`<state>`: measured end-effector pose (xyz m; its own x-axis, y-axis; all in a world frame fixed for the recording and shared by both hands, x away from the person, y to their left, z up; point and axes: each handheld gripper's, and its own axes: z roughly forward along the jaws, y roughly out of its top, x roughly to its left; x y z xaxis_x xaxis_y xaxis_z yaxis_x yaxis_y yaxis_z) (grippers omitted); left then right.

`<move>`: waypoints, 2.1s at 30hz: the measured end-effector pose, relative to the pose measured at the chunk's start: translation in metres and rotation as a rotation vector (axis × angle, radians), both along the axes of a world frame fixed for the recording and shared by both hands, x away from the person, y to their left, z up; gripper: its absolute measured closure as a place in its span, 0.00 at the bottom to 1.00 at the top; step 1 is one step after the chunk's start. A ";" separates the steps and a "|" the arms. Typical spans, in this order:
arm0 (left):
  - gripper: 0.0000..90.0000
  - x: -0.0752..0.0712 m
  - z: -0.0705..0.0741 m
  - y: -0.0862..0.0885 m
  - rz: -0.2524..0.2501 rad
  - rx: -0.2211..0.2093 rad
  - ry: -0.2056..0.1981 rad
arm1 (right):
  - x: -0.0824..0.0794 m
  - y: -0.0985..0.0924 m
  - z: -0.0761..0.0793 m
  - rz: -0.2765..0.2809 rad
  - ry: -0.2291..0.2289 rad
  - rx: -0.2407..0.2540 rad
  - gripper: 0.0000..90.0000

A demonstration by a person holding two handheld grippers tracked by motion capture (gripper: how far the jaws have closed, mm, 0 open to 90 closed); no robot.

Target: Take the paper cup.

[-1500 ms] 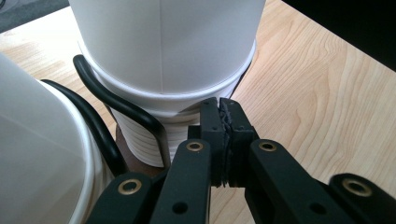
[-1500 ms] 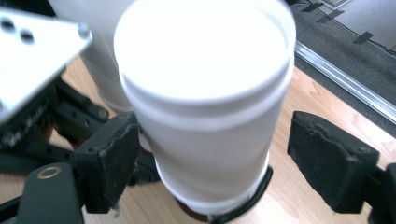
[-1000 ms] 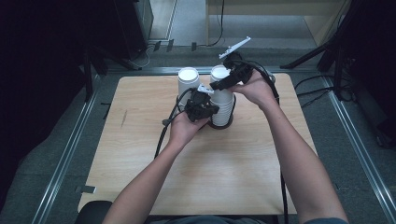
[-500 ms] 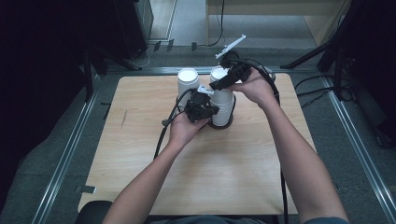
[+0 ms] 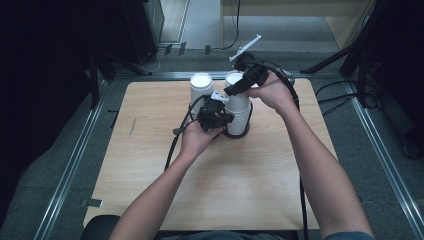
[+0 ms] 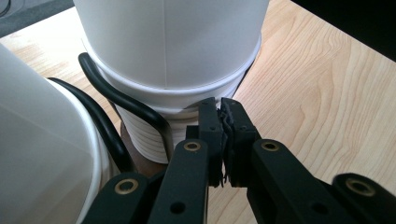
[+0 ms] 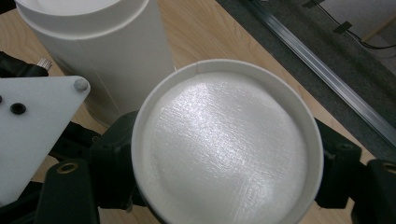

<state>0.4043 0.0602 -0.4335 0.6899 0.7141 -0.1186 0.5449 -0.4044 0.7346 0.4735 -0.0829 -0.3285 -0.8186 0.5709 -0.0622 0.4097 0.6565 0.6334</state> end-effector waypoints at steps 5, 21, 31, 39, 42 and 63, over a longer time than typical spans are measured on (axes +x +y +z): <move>0.96 0.000 0.000 0.000 0.005 -0.001 -0.001 | -0.001 -0.001 0.007 -0.010 -0.018 0.024 0.28; 0.88 0.003 0.000 0.006 -0.017 -0.025 0.033 | -0.023 -0.022 0.093 0.018 -0.068 0.074 0.28; 0.83 -0.002 0.006 0.015 -0.055 -0.059 0.058 | -0.053 -0.049 0.098 0.063 -0.043 0.068 0.27; 0.68 -0.015 0.015 0.028 -0.168 -0.089 0.085 | -0.078 -0.059 0.077 0.108 -0.011 0.081 0.27; 0.59 -0.019 0.017 0.029 -0.201 -0.069 0.081 | -0.087 -0.062 0.065 0.125 -0.005 0.080 0.27; 0.47 -0.035 -0.004 0.057 -0.349 -0.103 0.149 | -0.108 -0.067 -0.042 0.227 0.081 0.099 0.27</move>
<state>0.3696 0.1169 -0.4371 0.8589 0.4190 -0.2944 0.4914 -0.5122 0.7044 0.3657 -0.1502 -0.3703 -0.9264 0.3723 0.0562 0.3114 0.6737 0.6702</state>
